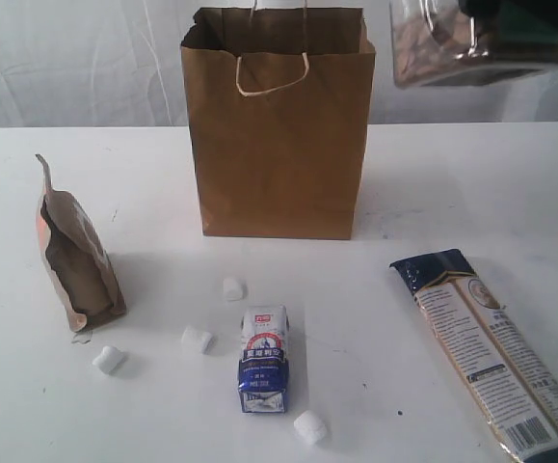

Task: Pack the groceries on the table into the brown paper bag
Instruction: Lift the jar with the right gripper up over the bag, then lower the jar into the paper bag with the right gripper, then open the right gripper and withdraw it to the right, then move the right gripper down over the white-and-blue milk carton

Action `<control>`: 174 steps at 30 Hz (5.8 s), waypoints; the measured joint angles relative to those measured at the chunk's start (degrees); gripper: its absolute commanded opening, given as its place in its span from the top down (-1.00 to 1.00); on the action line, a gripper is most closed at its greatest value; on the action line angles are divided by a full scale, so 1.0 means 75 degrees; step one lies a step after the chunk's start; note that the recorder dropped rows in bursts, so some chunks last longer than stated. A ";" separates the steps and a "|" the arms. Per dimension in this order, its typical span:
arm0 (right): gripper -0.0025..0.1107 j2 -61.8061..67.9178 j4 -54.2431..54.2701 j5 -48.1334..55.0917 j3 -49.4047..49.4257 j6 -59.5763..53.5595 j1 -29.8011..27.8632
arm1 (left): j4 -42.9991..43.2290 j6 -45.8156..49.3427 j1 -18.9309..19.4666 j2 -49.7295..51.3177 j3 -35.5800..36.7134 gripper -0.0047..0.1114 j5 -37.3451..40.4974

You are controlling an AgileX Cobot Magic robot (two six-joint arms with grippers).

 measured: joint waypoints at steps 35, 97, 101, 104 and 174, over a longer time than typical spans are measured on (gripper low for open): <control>0.96 0.4171 -0.5199 -0.5251 -0.2202 0.3008 -0.1313 | 0.0000 0.0000 0.0000 0.0000 0.0000 -0.19 0.0000; -0.49 0.6228 -0.6996 -0.5437 -0.4450 0.3324 -0.0856 | 0.0000 0.0000 0.0000 0.0000 0.0000 -0.19 0.0000; -0.61 0.6228 -0.7009 -0.5376 -0.4474 0.3337 -0.0856 | 0.0000 0.0000 0.0000 0.0000 0.0000 -0.19 0.0000; -0.61 0.6228 -0.6909 -0.5477 -0.4520 0.3337 -0.0856 | 0.0000 0.0000 0.0000 0.0000 0.0000 -0.19 0.0000; -0.14 0.1539 -0.1788 0.0400 0.1620 0.1786 -0.0896 | 0.0000 0.0000 0.0000 0.0000 0.0000 -0.19 0.0000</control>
